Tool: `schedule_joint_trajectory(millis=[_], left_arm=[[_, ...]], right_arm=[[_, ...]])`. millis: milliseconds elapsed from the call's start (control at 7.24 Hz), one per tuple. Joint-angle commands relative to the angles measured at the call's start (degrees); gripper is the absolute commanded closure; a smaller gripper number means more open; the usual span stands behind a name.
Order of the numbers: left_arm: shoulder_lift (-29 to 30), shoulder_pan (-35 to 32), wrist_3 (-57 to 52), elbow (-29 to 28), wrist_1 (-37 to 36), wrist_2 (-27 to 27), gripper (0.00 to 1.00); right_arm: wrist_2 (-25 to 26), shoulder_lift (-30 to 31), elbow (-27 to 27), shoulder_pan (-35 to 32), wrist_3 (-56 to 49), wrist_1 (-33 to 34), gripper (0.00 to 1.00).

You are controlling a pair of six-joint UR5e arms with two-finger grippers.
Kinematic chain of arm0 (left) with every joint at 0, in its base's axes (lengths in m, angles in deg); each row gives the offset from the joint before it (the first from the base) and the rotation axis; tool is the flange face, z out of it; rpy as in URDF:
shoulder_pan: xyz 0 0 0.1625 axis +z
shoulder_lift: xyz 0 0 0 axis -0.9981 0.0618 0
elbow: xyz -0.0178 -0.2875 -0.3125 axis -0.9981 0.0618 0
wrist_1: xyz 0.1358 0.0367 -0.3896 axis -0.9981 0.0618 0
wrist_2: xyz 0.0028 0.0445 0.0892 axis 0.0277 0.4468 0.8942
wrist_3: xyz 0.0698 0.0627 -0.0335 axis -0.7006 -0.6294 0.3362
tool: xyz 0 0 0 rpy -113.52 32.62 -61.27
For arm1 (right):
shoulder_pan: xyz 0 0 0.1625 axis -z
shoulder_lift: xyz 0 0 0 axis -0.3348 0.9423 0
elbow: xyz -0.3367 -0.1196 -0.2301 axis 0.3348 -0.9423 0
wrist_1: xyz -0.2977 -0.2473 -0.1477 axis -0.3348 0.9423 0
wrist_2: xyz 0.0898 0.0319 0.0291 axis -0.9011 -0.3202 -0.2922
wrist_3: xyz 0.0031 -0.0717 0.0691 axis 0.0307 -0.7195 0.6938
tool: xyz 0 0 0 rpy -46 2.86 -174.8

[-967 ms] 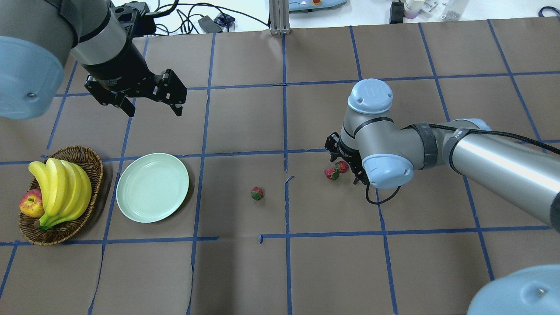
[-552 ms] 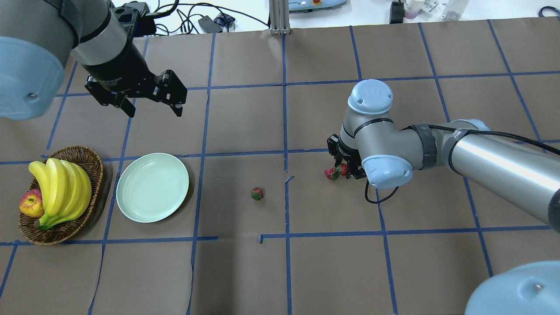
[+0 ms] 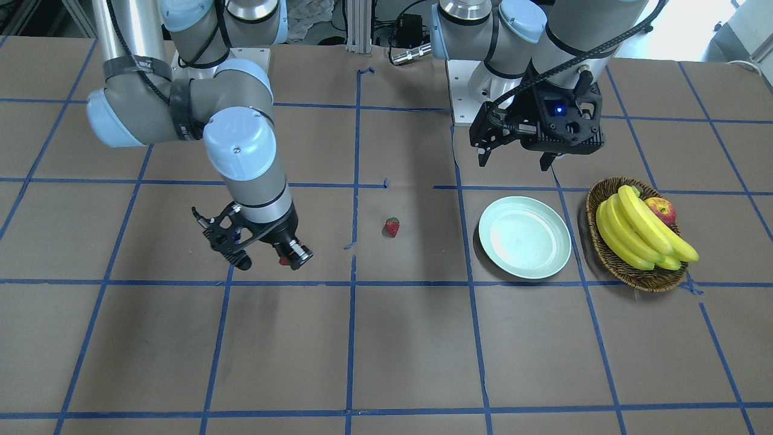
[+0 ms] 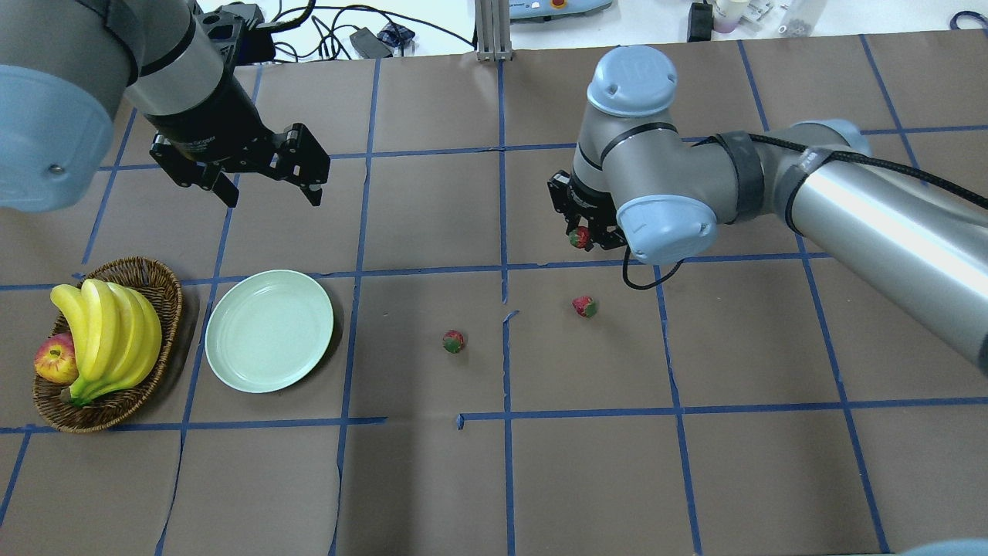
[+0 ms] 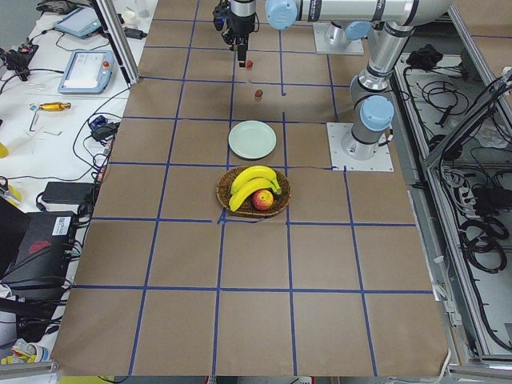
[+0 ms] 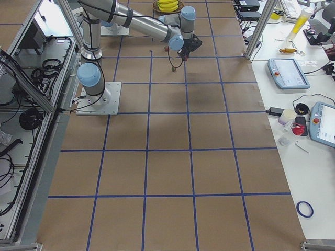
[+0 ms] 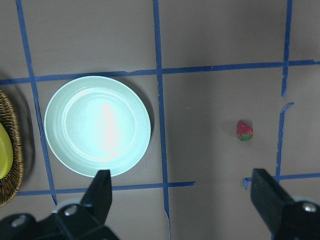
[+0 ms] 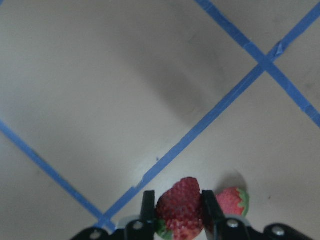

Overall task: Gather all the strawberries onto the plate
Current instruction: 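Carry the second strawberry toward the first and release it with the right gripper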

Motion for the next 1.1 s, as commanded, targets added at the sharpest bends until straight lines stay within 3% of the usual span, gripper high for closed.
schedule_joint_trajectory(millis=[0, 138, 276, 414, 552, 691, 967], left_arm=[[-0.1, 0.0, 0.0, 0.1, 0.0, 0.0, 0.00], [-0.1, 0.0, 0.0, 0.1, 0.0, 0.0, 0.00], [0.1, 0.0, 0.1, 0.1, 0.0, 0.0, 0.00], [0.0, 0.0, 0.1, 0.2, 0.0, 0.0, 0.00], [0.0, 0.0, 0.1, 0.1, 0.0, 0.0, 0.00], [-0.1, 0.0, 0.1, 0.1, 0.0, 0.0, 0.00], [-0.1, 0.0, 0.0, 0.2, 0.0, 0.0, 0.00]], right_arm=[[-1.0, -2.0, 1.7, -10.1, -1.5, 0.3, 1.00], [-2.1, -6.3, 3.2, -10.4, -1.3, 9.2, 1.00], [-2.2, -9.9, 2.6, -11.0, -1.2, 13.1, 1.00], [-2.3, -10.4, 3.2, -11.1, -1.3, 13.5, 0.87], [-2.8, -9.9, 3.5, -11.1, -1.3, 13.1, 0.33], [-2.3, -8.2, 3.6, -11.1, -1.8, 12.6, 0.00], [-0.3, -1.3, 3.6, -8.3, -6.3, 5.8, 0.00]])
